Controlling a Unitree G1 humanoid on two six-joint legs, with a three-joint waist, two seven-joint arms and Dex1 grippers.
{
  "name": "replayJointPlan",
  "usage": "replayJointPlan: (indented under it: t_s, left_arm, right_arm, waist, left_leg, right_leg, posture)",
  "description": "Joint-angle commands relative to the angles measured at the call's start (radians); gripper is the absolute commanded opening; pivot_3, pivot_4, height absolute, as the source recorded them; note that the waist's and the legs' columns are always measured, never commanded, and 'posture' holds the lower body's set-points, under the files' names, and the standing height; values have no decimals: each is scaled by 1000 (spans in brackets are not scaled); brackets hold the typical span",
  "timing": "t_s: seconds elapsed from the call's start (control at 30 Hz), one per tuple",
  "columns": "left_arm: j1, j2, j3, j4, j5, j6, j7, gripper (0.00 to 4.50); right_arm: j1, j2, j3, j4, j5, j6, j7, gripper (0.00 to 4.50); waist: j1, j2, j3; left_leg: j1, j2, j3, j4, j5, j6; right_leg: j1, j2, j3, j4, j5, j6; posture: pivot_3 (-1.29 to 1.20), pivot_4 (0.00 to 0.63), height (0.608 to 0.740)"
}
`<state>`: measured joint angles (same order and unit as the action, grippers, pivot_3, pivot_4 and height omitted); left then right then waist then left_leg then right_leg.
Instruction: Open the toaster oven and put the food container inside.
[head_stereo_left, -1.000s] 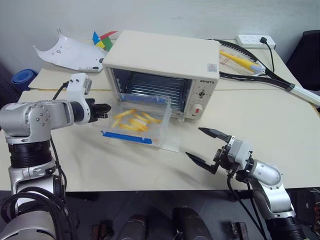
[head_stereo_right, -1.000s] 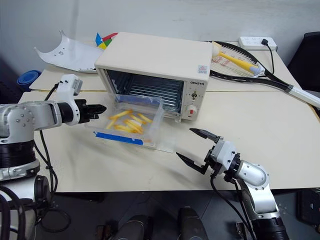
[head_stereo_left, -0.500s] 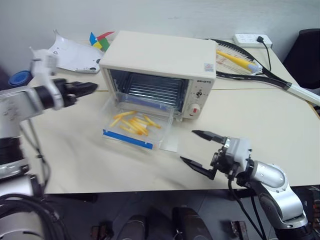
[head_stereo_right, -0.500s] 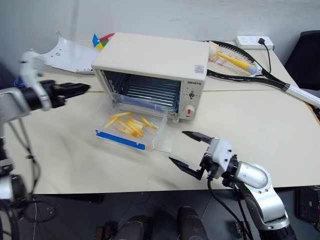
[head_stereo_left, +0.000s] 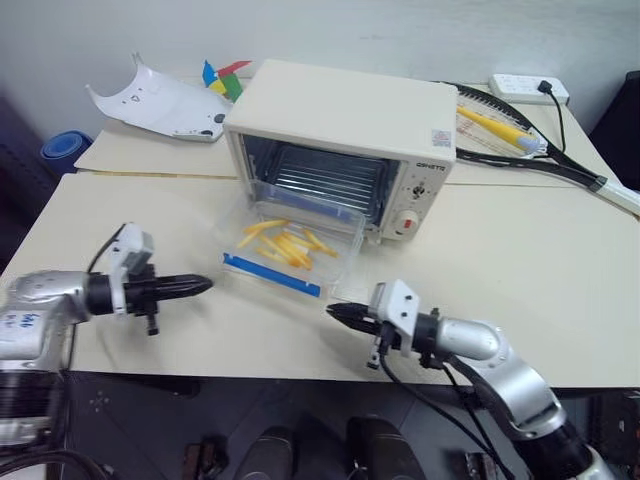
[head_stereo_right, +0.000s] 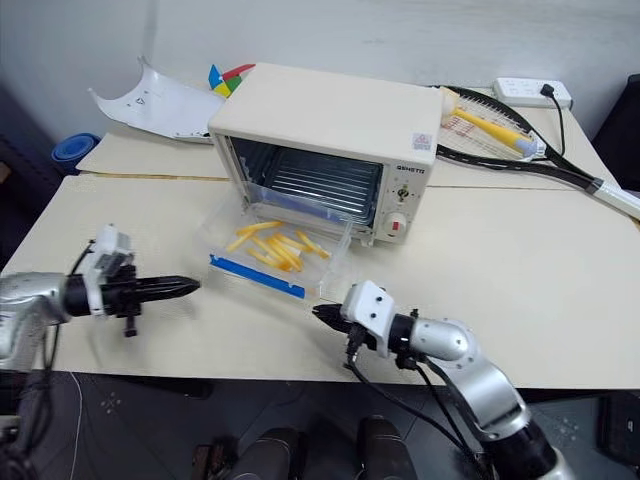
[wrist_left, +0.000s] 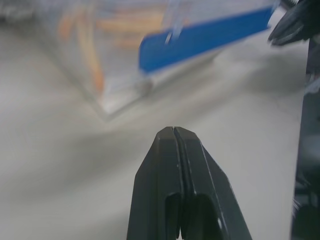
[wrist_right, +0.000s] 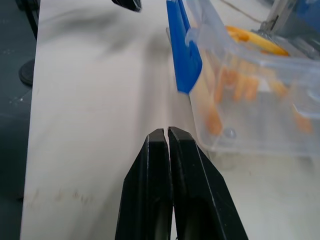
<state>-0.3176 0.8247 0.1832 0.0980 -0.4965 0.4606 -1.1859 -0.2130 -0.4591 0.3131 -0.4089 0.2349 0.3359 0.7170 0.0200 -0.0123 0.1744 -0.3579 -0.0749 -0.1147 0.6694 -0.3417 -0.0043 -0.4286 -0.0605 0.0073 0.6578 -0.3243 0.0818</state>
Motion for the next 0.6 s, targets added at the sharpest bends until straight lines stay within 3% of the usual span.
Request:
replayJointPlan:
  t_s: [0.03, 0.27, 0.4, 0.6]
  left_arm:
    - [-58, -38, -1, -22, 4, -15, 62, 0]
    - [-159, -147, -90, 43, 81, -52, 143, 0]
    - [-221, -220, -96, 110, 103, -91, 205, 0]
    - [-324, -333, -87, 240, 142, -188, 315, 0]
  right_arm:
    - [-47, 67, -14, 47, -25, -1, -70, 46]
    - [-129, 123, -73, 153, -94, -35, -164, 46]
    - [-197, 96, -123, 253, -125, -98, -175, 46]
    - [-285, 142, -170, 397, -146, -178, -221, 46]
  waist:
    - [-1, 0, 0]
    - [-22, 0, 0]
    - [-25, 0, 0]
    - [-28, 0, 0]
  left_leg:
    - [0, 0, 0, 0, 0, 0]
    - [1, 0, 0, -1, 0, 0]
    - [1, -1, 1, -1, 0, 0]
    - [1, 0, 1, -1, 0, -1]
  right_leg:
    - [0, 0, 0, 0, 0, 0]
    - [-1, 0, 0, 1, 0, 0]
    - [-1, 0, 0, 2, 0, 0]
    - [-2, 1, 0, 2, 0, 0]
  posture:
    - [0, 150, 740]
    - [0, 150, 740]
    - [0, 150, 740]
    - [0, 150, 740]
